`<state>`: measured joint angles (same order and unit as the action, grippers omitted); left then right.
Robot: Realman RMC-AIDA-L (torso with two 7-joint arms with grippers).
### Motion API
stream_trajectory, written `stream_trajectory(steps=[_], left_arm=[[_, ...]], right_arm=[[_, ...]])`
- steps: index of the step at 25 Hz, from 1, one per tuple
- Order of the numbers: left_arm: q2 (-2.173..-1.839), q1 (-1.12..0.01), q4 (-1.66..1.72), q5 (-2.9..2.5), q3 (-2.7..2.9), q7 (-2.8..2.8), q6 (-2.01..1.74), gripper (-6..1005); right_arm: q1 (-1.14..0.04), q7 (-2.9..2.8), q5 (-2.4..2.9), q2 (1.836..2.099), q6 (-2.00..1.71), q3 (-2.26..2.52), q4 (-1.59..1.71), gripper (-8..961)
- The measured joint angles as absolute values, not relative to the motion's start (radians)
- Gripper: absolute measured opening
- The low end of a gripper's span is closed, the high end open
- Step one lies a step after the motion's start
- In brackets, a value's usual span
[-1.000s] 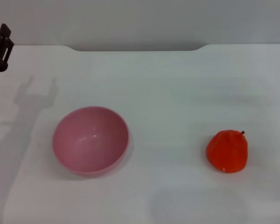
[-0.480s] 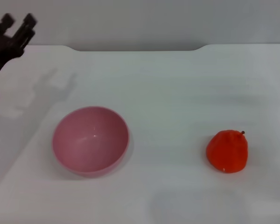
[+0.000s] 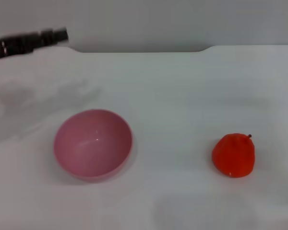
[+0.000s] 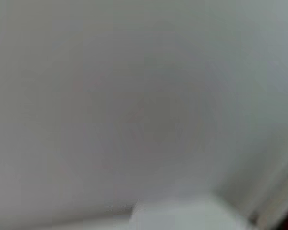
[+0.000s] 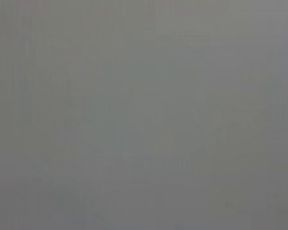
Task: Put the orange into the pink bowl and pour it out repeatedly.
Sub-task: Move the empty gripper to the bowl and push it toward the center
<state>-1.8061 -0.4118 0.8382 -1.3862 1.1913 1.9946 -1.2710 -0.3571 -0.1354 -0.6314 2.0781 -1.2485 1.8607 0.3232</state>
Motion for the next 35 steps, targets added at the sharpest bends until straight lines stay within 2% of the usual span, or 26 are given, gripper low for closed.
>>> stream_trajectory(steps=[3, 7, 10, 15, 16, 17, 19, 21, 22, 28, 35], left_arm=[[-1.813, -0.429, 0.925, -1.613, 1.135, 2.161, -1.323, 666], [-1.846, -0.441, 1.087, -1.89, 1.099, 2.339, -1.427, 666], [-1.882, -0.446, 1.206, -2.064, 1.095, 2.444, -1.482, 666], [-1.96, -0.474, 1.363, -2.285, 1.092, 2.543, -1.598, 666], [-1.96, -0.474, 1.363, -2.285, 1.092, 2.543, -1.598, 666], [-1.988, -0.485, 1.4, -2.358, 1.091, 2.556, -1.626, 666], [-2.01, -0.498, 1.412, -2.433, 1.091, 2.565, -1.633, 667], [-2.01, -0.498, 1.412, -2.433, 1.091, 2.565, -1.633, 667], [-2.025, -0.508, 1.403, -2.481, 1.09, 2.568, -1.627, 667], [-2.049, -0.506, 1.384, -2.547, 1.091, 2.569, -1.592, 667], [-2.051, -0.505, 1.289, -2.559, 1.102, 2.571, -1.531, 667]], right_arm=[[-0.364, -0.136, -0.633, 2.075, -1.247, 1.86, 0.323, 571], [-0.368, -0.136, -0.633, 2.074, -1.247, 1.86, 0.322, 571], [-0.368, -0.135, -0.634, 2.073, -1.247, 1.86, 0.322, 571], [-0.368, -0.135, -0.635, 2.073, -1.248, 1.859, 0.322, 571], [-0.368, -0.135, -0.635, 2.073, -1.248, 1.859, 0.322, 571], [-0.369, -0.135, -0.635, 2.072, -1.248, 1.859, 0.322, 571], [-0.37, -0.135, -0.634, 2.072, -1.248, 1.86, 0.322, 571], [-0.37, -0.135, -0.634, 2.072, -1.249, 1.861, 0.322, 571], [-0.37, -0.135, -0.633, 2.072, -1.249, 1.861, 0.322, 571], [-0.366, -0.136, -0.633, 2.073, -1.249, 1.865, 0.322, 571], [-0.365, -0.136, -0.632, 2.074, -1.249, 1.869, 0.322, 571]])
